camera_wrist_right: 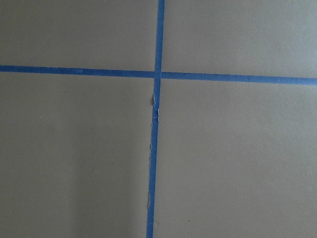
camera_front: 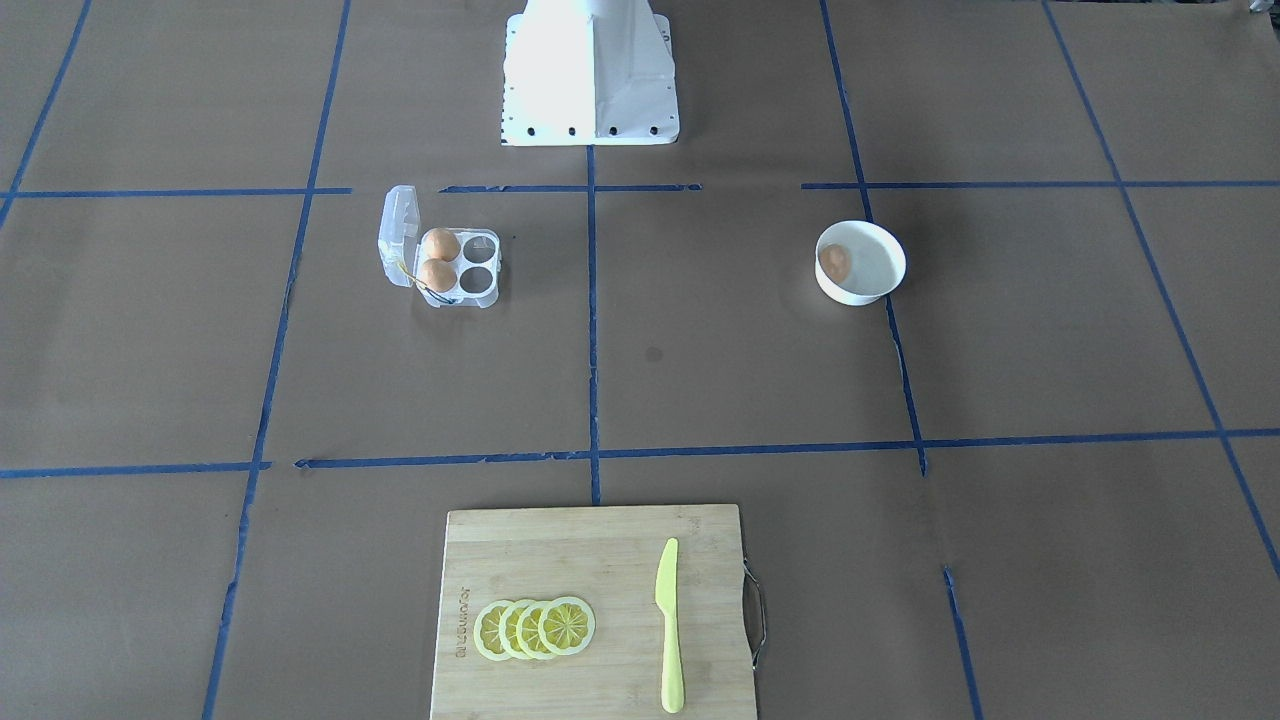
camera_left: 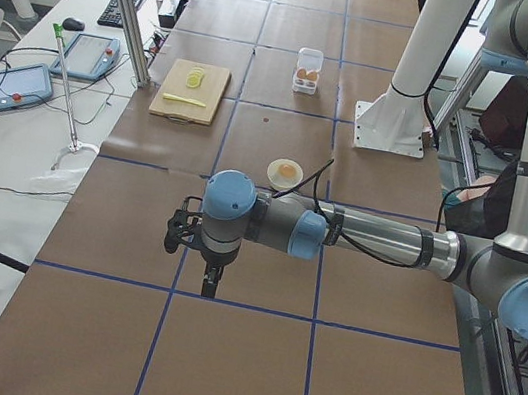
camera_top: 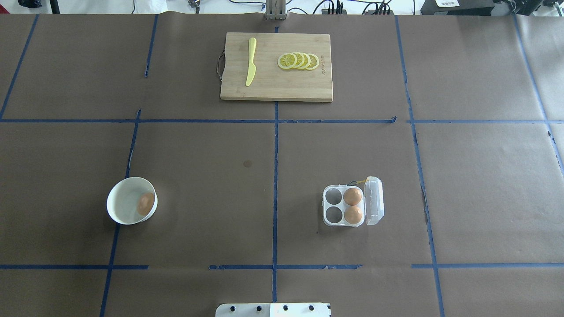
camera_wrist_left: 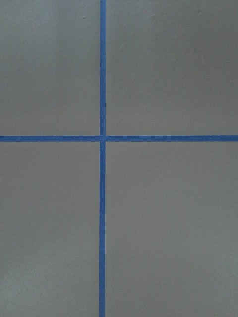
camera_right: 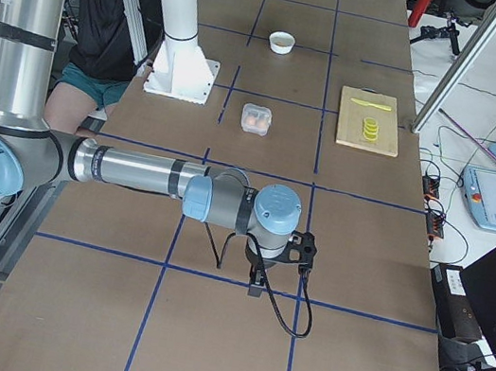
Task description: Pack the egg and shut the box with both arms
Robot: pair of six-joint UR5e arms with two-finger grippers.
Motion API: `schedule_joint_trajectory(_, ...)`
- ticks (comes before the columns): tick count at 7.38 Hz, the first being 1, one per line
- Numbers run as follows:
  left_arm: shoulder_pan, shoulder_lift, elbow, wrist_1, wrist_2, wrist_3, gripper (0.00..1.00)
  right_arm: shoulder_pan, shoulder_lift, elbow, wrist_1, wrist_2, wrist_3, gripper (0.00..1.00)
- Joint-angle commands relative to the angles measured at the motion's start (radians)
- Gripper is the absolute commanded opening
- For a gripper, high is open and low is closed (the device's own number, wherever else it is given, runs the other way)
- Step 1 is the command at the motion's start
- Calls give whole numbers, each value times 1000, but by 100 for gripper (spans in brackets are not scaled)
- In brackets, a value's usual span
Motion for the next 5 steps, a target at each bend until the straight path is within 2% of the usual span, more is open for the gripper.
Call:
schedule_joint_trajectory(1, 1, -3, -15, -1, 0, -2, 100, -10, 2, 3, 17, 1, 3, 100)
schedule_joint_trajectory(2, 1, -12, -27, -2, -11, -14, 100, -10, -1, -3, 61, 3, 7, 100)
schedule_joint_trajectory(4, 5, -70, -41, -10, -18, -11, 100, -10, -1, 0, 65, 3, 6, 100)
schedule_joint_trajectory(5, 50, -107, -25, -65, -61, -8, 100, -10, -1, 2, 65, 4, 6, 100)
